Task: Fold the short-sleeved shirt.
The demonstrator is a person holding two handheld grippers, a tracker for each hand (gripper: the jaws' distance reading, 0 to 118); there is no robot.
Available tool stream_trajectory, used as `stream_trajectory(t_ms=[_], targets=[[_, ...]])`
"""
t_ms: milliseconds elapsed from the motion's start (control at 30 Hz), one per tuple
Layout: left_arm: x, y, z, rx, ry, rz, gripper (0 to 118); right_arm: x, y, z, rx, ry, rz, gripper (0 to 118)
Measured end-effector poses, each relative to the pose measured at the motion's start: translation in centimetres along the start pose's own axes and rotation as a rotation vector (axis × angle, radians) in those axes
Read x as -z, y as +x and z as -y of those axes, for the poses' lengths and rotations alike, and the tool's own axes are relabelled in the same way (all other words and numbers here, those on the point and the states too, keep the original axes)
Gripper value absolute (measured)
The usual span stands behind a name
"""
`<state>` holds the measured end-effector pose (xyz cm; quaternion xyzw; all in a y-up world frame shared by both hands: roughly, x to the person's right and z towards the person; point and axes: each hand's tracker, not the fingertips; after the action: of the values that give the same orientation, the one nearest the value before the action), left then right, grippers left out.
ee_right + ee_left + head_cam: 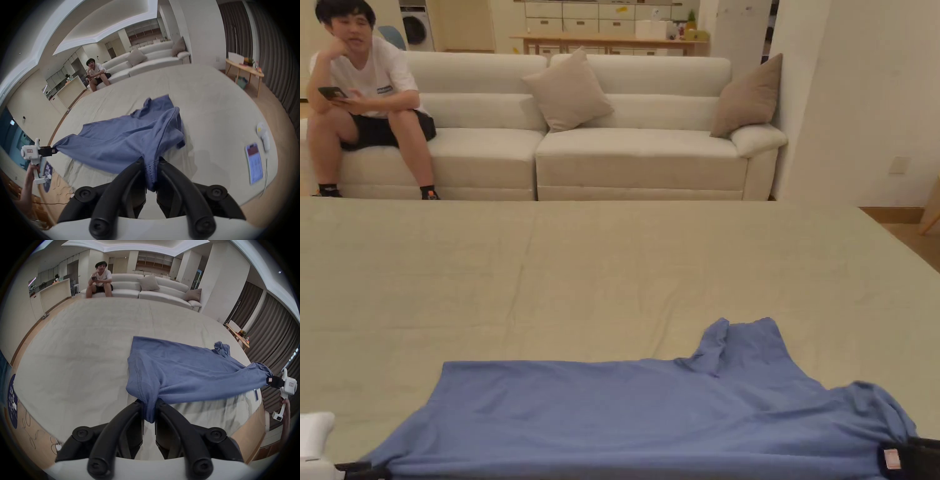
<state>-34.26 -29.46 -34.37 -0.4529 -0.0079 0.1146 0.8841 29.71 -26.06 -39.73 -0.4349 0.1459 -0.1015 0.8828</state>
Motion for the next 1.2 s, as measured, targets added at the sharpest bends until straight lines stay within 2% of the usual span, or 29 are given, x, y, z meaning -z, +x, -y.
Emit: stream_trajectory(t_ms=[133, 233, 300, 333, 367, 400, 433, 467, 500, 533, 567, 700, 767, 800, 833, 867, 900, 933, 1000, 1100, 1167, 1200], targets=[[2.1, -1.2, 5.0, 0.006, -0.121, -0.014, 10, 2.1, 1.5, 6.2, 0.013, -0.166, 0.040, 10], [5.8, -2.5, 8.2, 0.011, -0.215, -0.057, 10, 5.6, 2.4, 11.3, 0.083, -0.320, 0.048, 10], [7.3, -2.8, 9.4, 0.053, -0.244, -0.108, 10, 7.4, 2.2, 14.0, 0.052, -0.324, 0.112, 10], [7.5, -2.5, 9.8, 0.040, -0.251, -0.110, 10, 7.7, 1.8, 14.8, 0.012, -0.298, 0.122, 15], [7.7, -2.7, 9.9, 0.031, -0.237, -0.106, 12, 7.6, 1.3, 15.3, 0.003, -0.240, 0.133, 36], [7.5, -3.1, 9.9, 0.028, -0.216, -0.105, 15, 7.7, 2.6, 15.4, -0.022, -0.201, 0.127, 48], [7.4, -3.3, 9.9, 0.023, -0.210, -0.096, 21, 7.4, 2.2, 15.2, -0.037, -0.205, 0.130, 67], [6.7, -3.2, 9.8, 0.024, -0.200, -0.097, 46, 7.1, 1.8, 14.7, -0.048, -0.232, 0.145, 101], [6.1, -3.4, 9.5, 0.020, -0.174, -0.117, 80, 6.6, 1.6, 14.1, -0.053, -0.250, 0.165, 113], [5.5, -3.7, 9.1, 0.021, -0.157, -0.134, 107, 5.6, 1.6, 13.1, -0.045, -0.226, 0.174, 113], [4.4, -3.9, 8.3, 0.007, -0.121, -0.157, 115, 3.9, 1.4, 11.9, -0.066, -0.130, 0.166, 111], [0.1, -4.6, 4.0, -0.122, 0.077, -0.071, 114, -1.1, -0.7, 6.4, -0.172, 0.208, 0.187, 112], [-0.2, -4.9, 1.3, -0.197, 0.096, -0.061, 114, -1.9, -1.4, 3.8, -0.147, 0.273, 0.168, 112], [0.1, -5.3, -0.1, -0.211, 0.126, -0.022, 111, -1.6, -1.7, 2.6, -0.101, 0.267, 0.150, 111], [0.5, -5.4, -1.2, -0.216, 0.184, 0.007, 100, -1.5, -1.7, 1.8, -0.079, 0.291, 0.141, 103], [1.0, -4.4, -2.7, -0.215, 0.214, -0.032, 55, -1.0, -1.7, 1.2, -0.068, 0.340, 0.145, 69], [2.1, -4.1, -4.2, -0.215, 0.227, -0.073, 14, -0.4, -2.2, 0.6, -0.051, 0.361, 0.162, 26], [3.1, -3.9, -5.6, -0.197, 0.243, -0.107, 0, -0.2, -2.8, -0.1, -0.024, 0.365, 0.170, 0], [5.9, -3.6, -8.7, -0.186, 0.221, -0.051, 0, 0.6, -2.7, -1.5, -0.015, 0.314, 0.123, 0], [10.7, -3.0, -13.2, -0.181, 0.101, 0.037, 0, 1.7, -3.1, -1.6, -0.049, 0.303, 0.160, 0], [13.9, -2.7, -15.7, -0.176, 0.059, 0.031, 0, 2.3, -3.3, -1.4, -0.089, 0.273, 0.216, 0], [15.5, -2.7, -16.4, -0.169, 0.065, 0.023, 0, 2.6, -2.9, -0.7, -0.074, 0.279, 0.213, 0]])
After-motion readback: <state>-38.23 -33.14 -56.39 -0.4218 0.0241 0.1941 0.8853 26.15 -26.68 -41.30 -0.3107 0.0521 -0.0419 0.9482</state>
